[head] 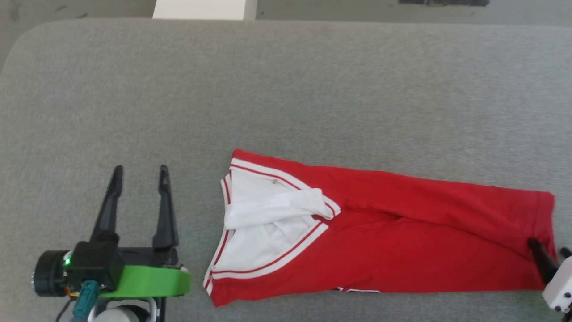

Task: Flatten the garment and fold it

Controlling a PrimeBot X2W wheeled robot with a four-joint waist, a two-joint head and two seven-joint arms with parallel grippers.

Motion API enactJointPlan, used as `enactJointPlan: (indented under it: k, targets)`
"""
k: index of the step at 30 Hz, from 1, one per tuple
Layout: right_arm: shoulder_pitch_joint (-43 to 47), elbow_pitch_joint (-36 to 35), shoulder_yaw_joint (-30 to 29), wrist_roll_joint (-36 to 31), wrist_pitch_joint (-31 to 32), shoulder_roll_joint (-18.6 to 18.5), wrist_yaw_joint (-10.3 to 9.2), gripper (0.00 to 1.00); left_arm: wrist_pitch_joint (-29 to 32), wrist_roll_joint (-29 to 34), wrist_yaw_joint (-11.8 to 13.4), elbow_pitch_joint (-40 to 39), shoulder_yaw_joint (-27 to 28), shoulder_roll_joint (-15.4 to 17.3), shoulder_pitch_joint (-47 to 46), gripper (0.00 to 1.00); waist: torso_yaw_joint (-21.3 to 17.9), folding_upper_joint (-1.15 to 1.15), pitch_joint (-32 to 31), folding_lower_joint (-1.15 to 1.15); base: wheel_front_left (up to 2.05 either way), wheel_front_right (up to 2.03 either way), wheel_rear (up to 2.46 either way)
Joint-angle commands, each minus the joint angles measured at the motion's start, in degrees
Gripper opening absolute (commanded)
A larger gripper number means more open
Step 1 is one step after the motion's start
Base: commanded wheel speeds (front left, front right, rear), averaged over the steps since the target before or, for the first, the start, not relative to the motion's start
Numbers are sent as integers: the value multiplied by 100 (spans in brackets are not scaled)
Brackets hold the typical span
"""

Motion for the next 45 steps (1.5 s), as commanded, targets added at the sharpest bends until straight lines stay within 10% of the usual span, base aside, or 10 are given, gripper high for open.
enactJointPlan:
  k: [1, 3, 22, 45]
  targets:
    - [-53, 107, 16, -49, 87, 30, -9, 100, -26, 93, -66, 30, 26, -90, 59, 100, 177, 0, 177, 0, 0, 0, 0]
    - [-83, 248, 37, -44, 276, 44, -9, 0, -26, 146, -150, 70, 57, -167, 50, 100, 211, 0, 208, 0, 0, 0, 0]
    - [-483, 68, -1021, -521, 723, -678, -9, 0, -27, 253, -615, 536, 279, -487, 301, 100, 24, 0, -423, 0, 0, 0, 0]
    - [-581, -1834, 2640, 962, 2455, 70, -9, 0, -27, 186, -969, 801, 302, -770, 503, 100, 237, 0, -814, 0, 0, 0, 0]
